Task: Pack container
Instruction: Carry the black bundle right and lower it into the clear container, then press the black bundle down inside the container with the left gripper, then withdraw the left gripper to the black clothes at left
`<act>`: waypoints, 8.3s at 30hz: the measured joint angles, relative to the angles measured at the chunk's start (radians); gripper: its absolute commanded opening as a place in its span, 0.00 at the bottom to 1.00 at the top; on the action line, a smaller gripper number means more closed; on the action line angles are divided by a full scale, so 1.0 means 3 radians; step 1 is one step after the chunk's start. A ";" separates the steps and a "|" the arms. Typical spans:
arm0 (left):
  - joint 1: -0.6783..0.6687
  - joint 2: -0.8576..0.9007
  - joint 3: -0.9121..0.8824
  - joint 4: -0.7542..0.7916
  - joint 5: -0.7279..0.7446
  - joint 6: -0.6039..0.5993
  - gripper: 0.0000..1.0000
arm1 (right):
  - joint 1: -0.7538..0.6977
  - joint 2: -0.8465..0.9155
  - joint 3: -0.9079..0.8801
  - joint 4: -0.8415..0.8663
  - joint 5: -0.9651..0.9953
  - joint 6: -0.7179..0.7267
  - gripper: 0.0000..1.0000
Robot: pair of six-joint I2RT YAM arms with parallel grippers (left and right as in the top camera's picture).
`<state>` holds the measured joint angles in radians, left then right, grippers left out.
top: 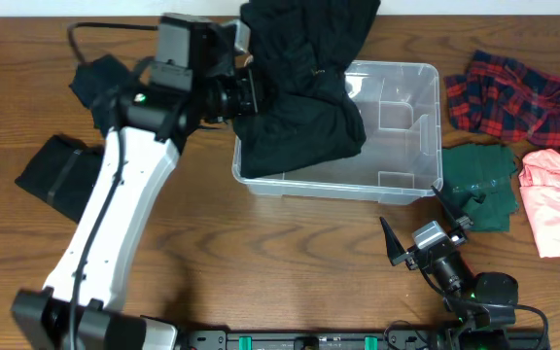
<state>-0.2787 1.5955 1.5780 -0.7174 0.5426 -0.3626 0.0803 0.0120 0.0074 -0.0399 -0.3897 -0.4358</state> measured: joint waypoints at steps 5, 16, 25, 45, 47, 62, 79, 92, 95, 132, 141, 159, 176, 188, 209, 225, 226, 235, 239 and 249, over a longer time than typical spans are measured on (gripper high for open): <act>-0.0013 0.0142 0.0000 -0.0009 -0.0004 0.0000 0.06 | 0.0000 0.0000 0.0000 0.0000 0.0000 0.0000 0.99; -0.0161 0.0375 0.0000 -0.0011 -0.0017 0.0013 0.06 | 0.0000 0.0000 0.0000 0.0000 0.0000 0.0000 0.99; -0.0239 0.0429 0.0000 0.0006 -0.0062 0.0038 0.06 | 0.0000 0.0000 0.0000 0.0000 0.0000 0.0000 0.99; -0.0263 0.0624 0.0000 0.0011 -0.0341 0.0065 0.06 | 0.0000 0.0000 0.0000 0.0000 0.0000 0.0000 0.99; -0.0264 0.0682 0.0000 0.0011 -0.0345 0.0065 0.06 | 0.0000 0.0000 0.0000 0.0000 0.0000 0.0000 0.99; -0.0303 0.0848 0.0000 0.0050 -0.0544 0.0075 0.71 | 0.0000 0.0000 0.0000 0.0000 0.0000 0.0000 0.99; -0.0366 0.0762 0.0001 0.0598 -0.0716 0.0081 0.06 | 0.0000 0.0000 0.0000 0.0000 0.0000 0.0000 0.99; -0.0968 0.0730 0.0004 0.1074 -0.1901 0.0362 0.06 | 0.0000 0.0000 0.0000 0.0000 0.0000 0.0000 0.99; -0.1001 0.0735 0.0004 0.1122 -0.2083 0.0403 0.06 | 0.0000 0.0000 0.0000 0.0000 0.0000 0.0000 0.99; -0.0863 0.1654 0.0015 0.1175 -0.2617 0.0753 0.06 | 0.0000 0.0000 0.0000 0.0000 0.0000 0.0000 0.99; -0.0835 0.1925 0.0015 0.1219 -0.2686 0.0763 0.06 | 0.0000 0.0000 0.0000 0.0000 0.0000 0.0000 0.99; -0.0809 0.1427 0.0041 0.0979 -0.2694 0.0741 0.06 | 0.0000 0.0000 0.0000 0.0000 0.0000 0.0000 0.99; -0.0806 0.1216 0.0039 -0.0042 -0.2005 0.0573 0.07 | 0.0000 0.0000 0.0000 0.0000 0.0000 0.0000 0.99; -0.0806 0.1235 0.0033 -0.0202 -0.1706 0.0572 0.07 | 0.0000 0.0000 0.0000 0.0000 0.0000 0.0000 0.99; -0.0806 0.1394 -0.0042 -0.0142 -0.1656 0.0498 0.07 | 0.0000 0.0000 0.0000 0.0000 0.0000 0.0000 0.99; -0.0413 0.0491 -0.0038 -0.0167 -0.1657 0.0497 0.07 | 0.0000 0.0000 0.0000 0.0000 0.0000 0.0000 0.99; -0.0341 0.0478 -0.0038 -0.0200 -0.1661 0.0497 0.07 | 0.0000 0.0000 0.0000 0.0000 0.0000 0.0000 0.99; 0.0568 0.0454 -0.0038 -0.0581 -0.1846 0.0472 0.07 | 0.0000 0.0000 0.0000 0.0000 0.0000 0.0000 0.99; 0.1001 0.0454 -0.0038 -0.0671 -0.1934 0.0423 0.07 | 0.0000 0.0000 0.0000 0.0000 0.0000 0.0000 0.99; 0.1747 0.0454 -0.0141 -0.0674 -0.2071 0.0211 0.25 | 0.0000 0.0000 0.0000 0.0000 0.0000 0.0000 0.99</act>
<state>0.2455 1.7317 1.5356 -0.9195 -0.0788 -0.2993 0.0803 0.0120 0.0074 -0.0399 -0.3897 -0.4358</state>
